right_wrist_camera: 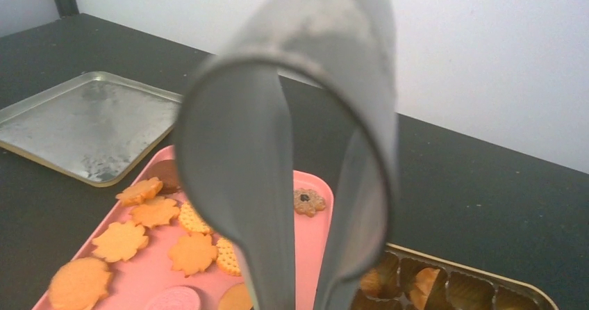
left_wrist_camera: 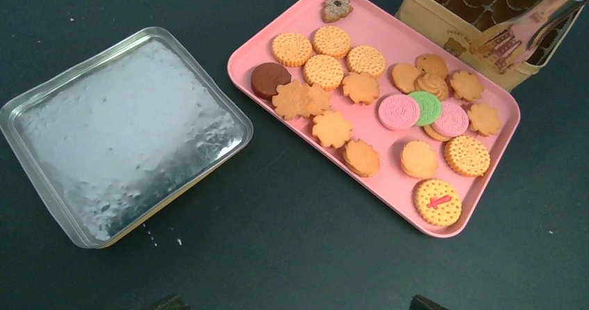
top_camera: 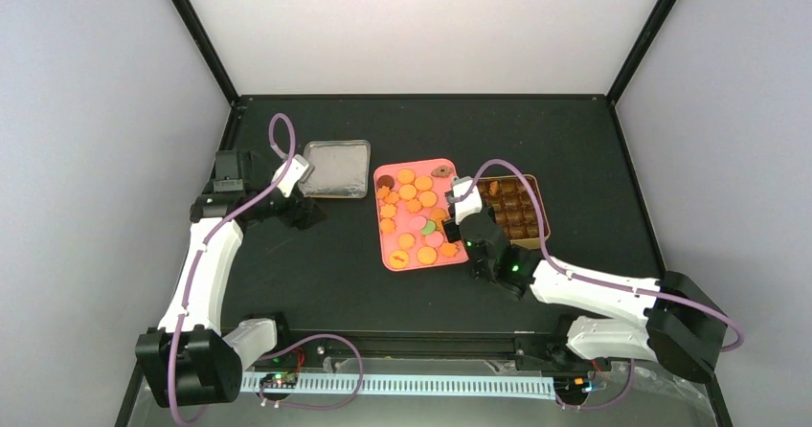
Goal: Pack the cookies
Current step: Pick up the fake cookies from the plate.
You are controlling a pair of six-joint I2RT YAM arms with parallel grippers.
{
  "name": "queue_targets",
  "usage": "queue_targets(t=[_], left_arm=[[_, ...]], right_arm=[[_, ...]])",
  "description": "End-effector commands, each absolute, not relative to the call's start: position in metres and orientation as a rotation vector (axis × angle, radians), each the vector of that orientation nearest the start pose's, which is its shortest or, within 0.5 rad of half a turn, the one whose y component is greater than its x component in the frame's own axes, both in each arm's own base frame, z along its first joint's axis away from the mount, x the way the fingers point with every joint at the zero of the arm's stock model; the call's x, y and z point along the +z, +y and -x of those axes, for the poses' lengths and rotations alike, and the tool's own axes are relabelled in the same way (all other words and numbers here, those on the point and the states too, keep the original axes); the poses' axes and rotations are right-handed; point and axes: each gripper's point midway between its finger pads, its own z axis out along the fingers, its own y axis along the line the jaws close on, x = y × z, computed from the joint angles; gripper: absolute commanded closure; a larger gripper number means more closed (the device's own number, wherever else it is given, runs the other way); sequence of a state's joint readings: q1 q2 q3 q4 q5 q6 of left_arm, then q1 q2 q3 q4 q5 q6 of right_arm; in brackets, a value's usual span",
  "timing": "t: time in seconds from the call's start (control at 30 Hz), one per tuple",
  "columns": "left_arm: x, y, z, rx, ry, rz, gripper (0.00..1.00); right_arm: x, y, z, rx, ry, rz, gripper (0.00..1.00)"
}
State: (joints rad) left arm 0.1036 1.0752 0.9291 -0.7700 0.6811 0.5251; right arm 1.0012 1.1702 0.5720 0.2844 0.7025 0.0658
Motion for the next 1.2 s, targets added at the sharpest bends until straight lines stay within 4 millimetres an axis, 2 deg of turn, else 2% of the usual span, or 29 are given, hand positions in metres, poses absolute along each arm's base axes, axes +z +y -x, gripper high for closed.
queue_targets(t=[0.0,0.2,0.27,0.53,0.8,1.0,1.17], left_arm=[[0.227,-0.081,-0.283,-0.509,2.097,-0.772,0.15],[0.225,-0.081,-0.282,-0.513,2.1,-0.772,0.15],[0.224,-0.081,-0.283,-0.514,2.101,-0.77,0.15],[0.224,-0.08,-0.282,-0.505,2.104,-0.775,0.15],[0.222,-0.08,-0.282,-0.502,2.109,-0.778,0.15],[0.222,-0.08,-0.282,-0.497,2.107,-0.78,0.15],[0.222,-0.08,-0.281,-0.498,2.108,-0.781,0.15]], right_arm=[[0.23,0.222,-0.29,0.066,1.72,0.308,0.87],[0.224,0.232,-0.286,0.154,1.736,0.351,0.77],[0.216,0.238,-0.287,0.169,1.751,0.367,0.72],[0.209,0.243,-0.288,0.219,1.772,0.336,0.66],[0.203,0.236,-0.27,0.347,1.812,0.296,0.61],[0.186,0.224,-0.266,0.315,1.847,0.287,0.59],[0.179,0.225,-0.265,0.32,1.866,0.286,0.58]])
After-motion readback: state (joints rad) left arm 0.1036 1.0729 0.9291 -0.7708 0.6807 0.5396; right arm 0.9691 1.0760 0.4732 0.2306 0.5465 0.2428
